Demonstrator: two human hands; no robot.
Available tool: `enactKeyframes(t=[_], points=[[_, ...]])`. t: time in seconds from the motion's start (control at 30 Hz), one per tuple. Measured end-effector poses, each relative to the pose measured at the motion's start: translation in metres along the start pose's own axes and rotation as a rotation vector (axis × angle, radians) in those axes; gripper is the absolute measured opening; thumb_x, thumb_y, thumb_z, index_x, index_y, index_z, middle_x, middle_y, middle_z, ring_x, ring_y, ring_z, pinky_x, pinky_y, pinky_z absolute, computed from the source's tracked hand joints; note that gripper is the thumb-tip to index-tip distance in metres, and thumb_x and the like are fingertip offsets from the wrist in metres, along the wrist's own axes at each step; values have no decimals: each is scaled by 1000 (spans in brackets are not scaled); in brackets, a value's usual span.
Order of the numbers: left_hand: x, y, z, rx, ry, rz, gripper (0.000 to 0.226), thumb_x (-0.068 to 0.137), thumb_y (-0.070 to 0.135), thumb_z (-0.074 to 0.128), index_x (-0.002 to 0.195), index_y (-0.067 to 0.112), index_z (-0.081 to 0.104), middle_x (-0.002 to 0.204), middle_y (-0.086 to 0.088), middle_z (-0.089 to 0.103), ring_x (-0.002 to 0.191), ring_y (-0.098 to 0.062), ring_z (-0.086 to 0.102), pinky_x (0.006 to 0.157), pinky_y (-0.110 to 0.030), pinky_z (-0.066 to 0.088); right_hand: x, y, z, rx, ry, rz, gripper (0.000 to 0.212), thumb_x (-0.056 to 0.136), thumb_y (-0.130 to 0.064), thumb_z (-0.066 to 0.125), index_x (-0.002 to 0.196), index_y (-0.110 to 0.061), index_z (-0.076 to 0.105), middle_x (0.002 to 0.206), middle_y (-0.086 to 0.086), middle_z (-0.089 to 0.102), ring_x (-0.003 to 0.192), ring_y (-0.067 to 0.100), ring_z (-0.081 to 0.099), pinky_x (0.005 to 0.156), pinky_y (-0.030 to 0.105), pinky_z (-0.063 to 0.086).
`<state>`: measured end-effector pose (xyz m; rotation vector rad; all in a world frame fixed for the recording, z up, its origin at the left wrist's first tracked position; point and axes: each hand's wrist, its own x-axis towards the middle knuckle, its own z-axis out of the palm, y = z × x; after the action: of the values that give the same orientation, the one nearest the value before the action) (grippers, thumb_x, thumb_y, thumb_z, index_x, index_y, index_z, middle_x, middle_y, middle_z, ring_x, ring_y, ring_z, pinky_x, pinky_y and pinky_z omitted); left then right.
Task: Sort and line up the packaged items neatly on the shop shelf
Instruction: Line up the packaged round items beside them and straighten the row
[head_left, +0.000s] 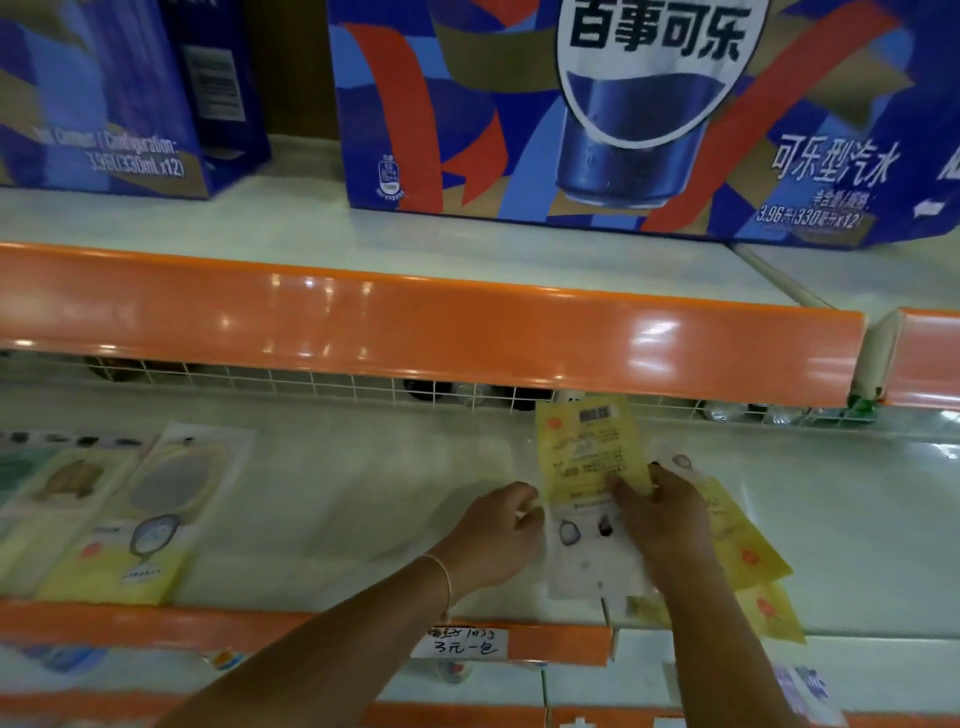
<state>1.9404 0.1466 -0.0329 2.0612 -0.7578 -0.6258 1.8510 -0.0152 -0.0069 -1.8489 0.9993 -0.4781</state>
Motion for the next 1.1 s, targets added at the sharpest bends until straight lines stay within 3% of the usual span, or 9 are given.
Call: enactKeyframes(t=[0.1,0.23,0.4,0.57,0.6,0.8,0.9,1.0,1.1], points=[[-6,-8,-24,-239,100,-92,28,99,41,44,85,18,51,76,-3,53,64,-19,50,61,-32,38,-23,-20,19,250,-193,-1,18,92,-21,63,82,-10,73,81,18,73,73,39,68,66,48,56],[-18,-27,-66,-573,135,-178,34,97,44,51,116,19,64,116,-2,67,107,-22,62,87,-34,48,-42,-38,58,373,-335,5,23,95,-18,58,83,-1,70,91,34,65,87,56,59,71,47,50],[-45,-55,-124,-674,289,-237,17,97,21,57,95,13,72,106,-13,71,92,-27,65,81,-40,48,-67,-66,110,350,-522,-28,12,91,-17,64,95,-13,75,82,10,74,63,27,67,61,42,56],[-83,-91,-174,-553,374,-311,23,98,29,54,87,10,60,79,-21,35,71,-20,54,93,-33,40,-95,-90,157,215,-682,6,19,78,-17,78,84,1,72,66,14,37,47,16,24,48,29,18],[-90,-99,-182,-533,389,-320,26,98,33,53,81,12,55,77,-16,31,65,-20,48,75,-33,18,-101,-95,168,225,-702,22,20,77,-15,79,80,3,71,65,14,34,47,16,23,48,28,18],[-129,-130,-239,-547,457,-366,51,99,51,38,75,8,53,72,-11,51,63,-20,50,59,-29,43,-134,-129,211,109,-672,-240,15,80,-11,75,65,-14,77,46,9,53,40,16,44,44,22,35],[-149,-143,-270,-863,403,-409,35,102,30,45,87,3,62,75,-11,55,57,-23,52,54,-30,44,-143,-135,230,149,-597,-384,23,71,-2,80,64,-24,79,60,3,71,46,16,60,48,19,46],[-160,-148,-298,-1025,176,-375,36,99,30,53,115,2,66,110,-14,66,94,-33,66,74,-39,53,-147,-133,254,312,-533,-533,22,70,13,73,67,-8,79,87,1,77,82,18,72,70,21,56],[-160,-154,-306,-998,103,-354,22,97,11,55,96,-3,73,88,-20,72,76,-31,70,66,-35,56,-149,-124,275,252,-432,-746,25,76,0,77,76,-25,80,110,-8,72,102,11,68,84,22,54]])
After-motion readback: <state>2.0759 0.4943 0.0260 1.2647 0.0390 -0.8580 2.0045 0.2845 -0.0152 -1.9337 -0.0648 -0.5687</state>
